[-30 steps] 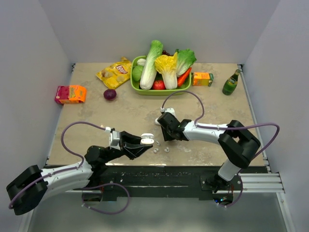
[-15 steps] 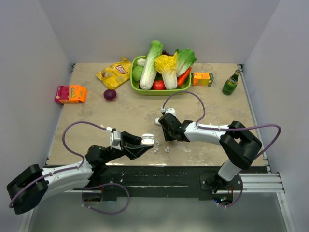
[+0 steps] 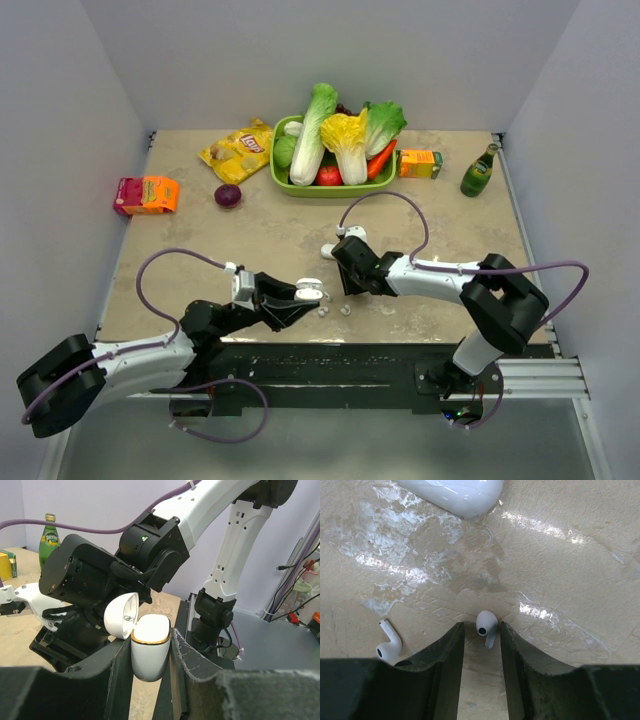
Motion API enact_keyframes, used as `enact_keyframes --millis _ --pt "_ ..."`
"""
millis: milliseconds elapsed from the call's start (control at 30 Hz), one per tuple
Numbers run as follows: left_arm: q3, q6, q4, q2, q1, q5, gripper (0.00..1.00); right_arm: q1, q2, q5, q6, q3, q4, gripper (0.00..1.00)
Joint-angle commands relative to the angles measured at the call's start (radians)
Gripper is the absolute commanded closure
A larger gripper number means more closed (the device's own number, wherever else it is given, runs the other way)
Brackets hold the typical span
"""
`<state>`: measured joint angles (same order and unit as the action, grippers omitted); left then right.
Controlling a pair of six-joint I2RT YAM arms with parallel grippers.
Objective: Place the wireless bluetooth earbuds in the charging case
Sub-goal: Pick up the earbud from the center of the board.
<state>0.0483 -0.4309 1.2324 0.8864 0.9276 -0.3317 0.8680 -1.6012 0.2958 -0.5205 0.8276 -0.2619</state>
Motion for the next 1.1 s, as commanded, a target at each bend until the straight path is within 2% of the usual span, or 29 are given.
enact_keyframes --millis 0,167,567,933,1067 --pt "-0.235 -0.005 0.11 0.019 0.01 0.01 1.0 -0.003 -0.026 -0.043 -0.013 -0.039 -0.108 0.63" --pt "-0.235 -0.005 0.113 0.022 0.014 0.01 1.0 -0.003 -0.039 -0.046 -0.01 -0.042 -0.096 0.64" --pt "-0.232 0.0 0.107 0.025 0.016 0.013 1.0 -0.007 -0.063 -0.029 0.007 -0.018 -0.099 0.59" --pt "-0.229 0.001 0.101 0.025 0.016 0.013 1.0 -0.017 -0.077 -0.035 0.013 -0.015 -0.088 0.6" --pt "-0.228 0.001 0.101 0.023 0.016 0.014 1.0 -0.017 -0.078 -0.037 0.013 -0.015 -0.088 0.64"
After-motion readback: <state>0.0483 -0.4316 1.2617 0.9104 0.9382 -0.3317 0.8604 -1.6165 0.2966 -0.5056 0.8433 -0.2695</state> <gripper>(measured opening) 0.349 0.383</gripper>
